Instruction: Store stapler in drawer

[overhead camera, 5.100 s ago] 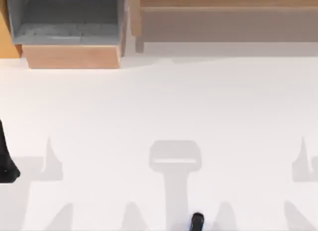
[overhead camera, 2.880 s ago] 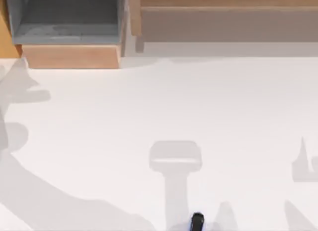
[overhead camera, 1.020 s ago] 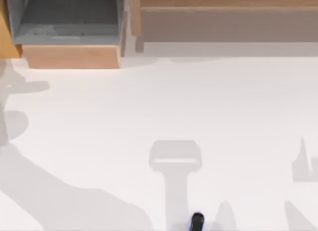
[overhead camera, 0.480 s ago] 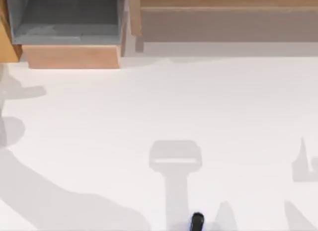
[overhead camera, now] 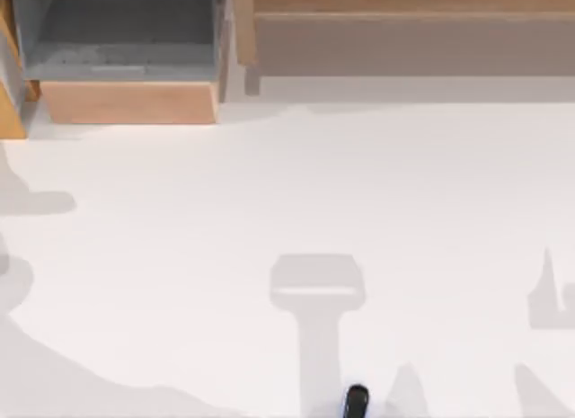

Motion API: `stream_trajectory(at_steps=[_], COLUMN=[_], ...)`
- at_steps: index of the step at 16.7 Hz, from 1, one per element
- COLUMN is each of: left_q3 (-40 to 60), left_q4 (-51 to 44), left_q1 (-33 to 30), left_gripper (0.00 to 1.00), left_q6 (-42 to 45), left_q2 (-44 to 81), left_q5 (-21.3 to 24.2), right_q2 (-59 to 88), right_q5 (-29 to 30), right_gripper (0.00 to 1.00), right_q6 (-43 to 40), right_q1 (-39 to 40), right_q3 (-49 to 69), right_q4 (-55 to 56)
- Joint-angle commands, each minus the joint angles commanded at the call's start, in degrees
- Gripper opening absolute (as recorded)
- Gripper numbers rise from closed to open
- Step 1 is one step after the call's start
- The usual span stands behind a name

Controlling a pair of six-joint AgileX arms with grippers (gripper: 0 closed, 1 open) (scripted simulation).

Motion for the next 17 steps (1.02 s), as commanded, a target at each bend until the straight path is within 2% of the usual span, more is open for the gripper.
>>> stream_trajectory(at_steps=[5, 12, 17], left_q3=[-0.71, -12.82, -13.37], left_q4=[0.22, 6.86, 7.28], left_q1=[0.46, 4.87, 5.06], left_gripper=[0.0, 0.0, 0.0], left_q6=[0.0, 0.21, 0.33], left_q2=[0.0, -5.23, -5.42], left_q5=[0.0, 4.72, 4.99], right_q2=[0.0, 0.0, 0.0], right_q5=[0.0, 0.0, 0.0], right_gripper=[1.0, 1.0, 1.0], right_q6=[0.0, 0.0, 0.0], right_q1=[0.0, 0.0, 0.0], right_q3=[0.0, 0.0, 0.0], right_q4=[0.0, 0.0, 0.0])
